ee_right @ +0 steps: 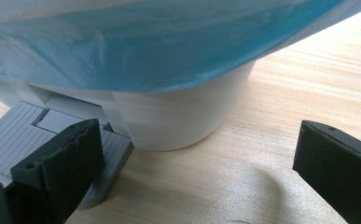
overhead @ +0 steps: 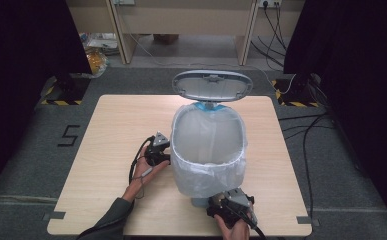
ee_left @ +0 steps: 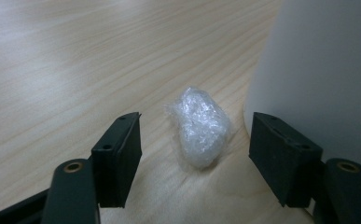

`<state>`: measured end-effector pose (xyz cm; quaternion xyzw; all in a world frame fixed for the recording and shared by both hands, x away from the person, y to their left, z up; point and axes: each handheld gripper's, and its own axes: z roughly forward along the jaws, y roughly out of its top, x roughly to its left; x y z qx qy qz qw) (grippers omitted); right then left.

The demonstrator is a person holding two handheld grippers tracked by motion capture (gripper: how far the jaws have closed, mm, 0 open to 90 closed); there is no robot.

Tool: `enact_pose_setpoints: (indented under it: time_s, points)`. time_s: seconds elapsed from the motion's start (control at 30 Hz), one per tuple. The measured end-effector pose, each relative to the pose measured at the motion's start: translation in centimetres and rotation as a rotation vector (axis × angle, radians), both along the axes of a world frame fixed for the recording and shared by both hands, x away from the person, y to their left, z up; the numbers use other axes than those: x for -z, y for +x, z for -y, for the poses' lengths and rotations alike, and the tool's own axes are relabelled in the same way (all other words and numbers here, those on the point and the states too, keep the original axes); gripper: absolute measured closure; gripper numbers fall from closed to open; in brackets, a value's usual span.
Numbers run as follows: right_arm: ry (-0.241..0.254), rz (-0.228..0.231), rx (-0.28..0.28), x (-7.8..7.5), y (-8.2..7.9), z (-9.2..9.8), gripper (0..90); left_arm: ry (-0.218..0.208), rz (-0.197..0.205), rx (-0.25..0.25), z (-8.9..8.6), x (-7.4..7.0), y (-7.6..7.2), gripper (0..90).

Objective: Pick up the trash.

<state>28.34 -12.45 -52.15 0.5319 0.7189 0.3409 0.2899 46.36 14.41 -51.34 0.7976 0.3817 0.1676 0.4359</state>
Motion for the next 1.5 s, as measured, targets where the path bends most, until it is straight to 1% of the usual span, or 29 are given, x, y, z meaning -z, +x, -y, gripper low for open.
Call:
enact_pose_setpoints:
  time_s: [0.03,0.07,0.1,0.13,0.17,0.2,0.23,0.27,0.3,0.33,0.37,0.4,0.47,0.53,0.6,0.63,0.67,0.7,0.73,0.8,0.83,0.87,0.97,1.1,1.23,1.33,1.43,1.5]
  points:
    - [0.003,-0.002,0.001,0.0,0.0,0.0,1.9,0.014,-0.002,0.007,0.0,0.0,0.2,37.3]
    - [0.003,-0.002,0.001,0.0,0.0,0.0,1.9,0.02,-0.001,0.01,0.2,0.0,0.3,37.3]
    - [-0.004,0.002,-0.001,0.0,0.0,0.0,1.9,0.025,0.001,0.013,0.4,0.0,0.2,42.3]
    - [-0.004,0.002,-0.001,0.0,0.0,0.0,1.9,0.034,0.01,0.015,0.5,0.0,0.3,42.3]
    - [0.001,-0.001,0.001,0.0,0.0,0.0,1.9,0.045,0.015,0.017,0.7,0.0,0.3,45.9]
    - [0.001,-0.001,0.001,0.0,0.0,0.0,1.9,0.046,0.014,0.016,0.7,0.0,0.4,45.9]
    - [0.002,-0.001,0.0,0.0,0.0,0.0,1.9,0.06,0.013,0.017,0.8,0.0,0.5,48.8]
    - [0.0,0.0,0.0,0.0,0.0,0.0,1.9,0.059,0.015,0.01,1.0,0.1,0.6,51.6]
    - [-0.005,0.003,0.0,0.0,0.0,0.0,1.9,0.066,0.011,0.017,1.0,0.1,0.7,56.7]
    - [-0.004,0.002,-0.001,0.0,0.0,0.0,1.9,0.073,0.011,0.018,1.1,0.1,0.8,59.3]
    - [-0.004,0.002,-0.001,0.0,0.0,0.0,1.9,0.077,0.014,0.016,1.2,0.2,0.8,59.3]
    - [-0.005,0.002,-0.001,0.0,0.0,0.0,1.9,0.084,0.013,0.019,1.3,0.2,0.8,62.4]
    - [-0.006,0.004,-0.001,0.0,0.0,0.0,1.9,0.086,0.018,0.018,1.4,0.2,0.7,64.8]
    - [-0.002,0.001,0.005,0.0,-0.1,-0.1,1.9,0.081,0.019,0.017,1.3,0.1,0.7,65.7]
    - [-0.009,0.006,-0.004,0.0,0.0,0.0,1.9,0.062,0.017,0.008,0.9,-0.1,0.6,66.0]
    - [-0.009,0.006,-0.004,0.0,0.0,0.0,1.9,0.062,0.017,0.008,0.9,-0.1,0.6,66.1]
    - [0.0,0.001,0.007,0.0,-0.1,-0.1,1.9,0.049,0.022,0.009,0.8,-0.3,0.5,66.1]
    - [-0.01,0.006,-0.004,0.0,0.0,0.0,1.9,0.041,0.018,0.01,0.6,-0.5,0.5,66.3]
    - [0.0,0.002,0.009,0.0,-0.1,-0.1,1.9,0.036,0.027,0.008,0.3,-0.9,0.3,66.3]
    - [-0.006,0.004,0.0,0.0,0.0,0.0,1.9,0.038,0.032,0.01,0.0,-1.1,0.2,66.4]
    - [-0.006,0.003,-0.002,0.0,0.0,0.0,1.9,0.033,0.037,0.007,-0.3,-1.6,0.0,66.5]
    - [-0.006,0.003,-0.002,0.0,0.0,0.0,1.9,0.033,0.037,0.007,-0.3,-1.6,0.0,66.5]
    - [0.0,0.0,-0.001,0.0,0.0,0.0,2.0,-0.005,0.037,-0.006,-0.9,-2.3,-0.4,66.5]
    - [-0.004,0.002,-0.002,0.0,0.0,0.0,1.9,-0.008,0.036,-0.002,-1.3,-2.9,-0.7,66.6]
    - [0.007,-0.005,0.001,0.0,0.1,0.1,1.9,-0.014,0.035,0.0,-2.1,-3.4,-1.2,66.6]
    - [0.015,-0.012,0.001,0.0,0.1,0.1,1.9,-0.015,0.035,-0.008,-2.4,-3.3,-1.3,66.6]
    - [0.009,-0.01,0.004,0.0,0.2,0.1,1.9,-0.009,0.032,-0.014,-2.9,-3.3,-1.5,66.6]
    - [-0.002,-0.018,0.009,-0.1,0.4,0.0,1.9,-0.011,0.033,-0.019,-3.2,-3.3,-1.7,66.5]
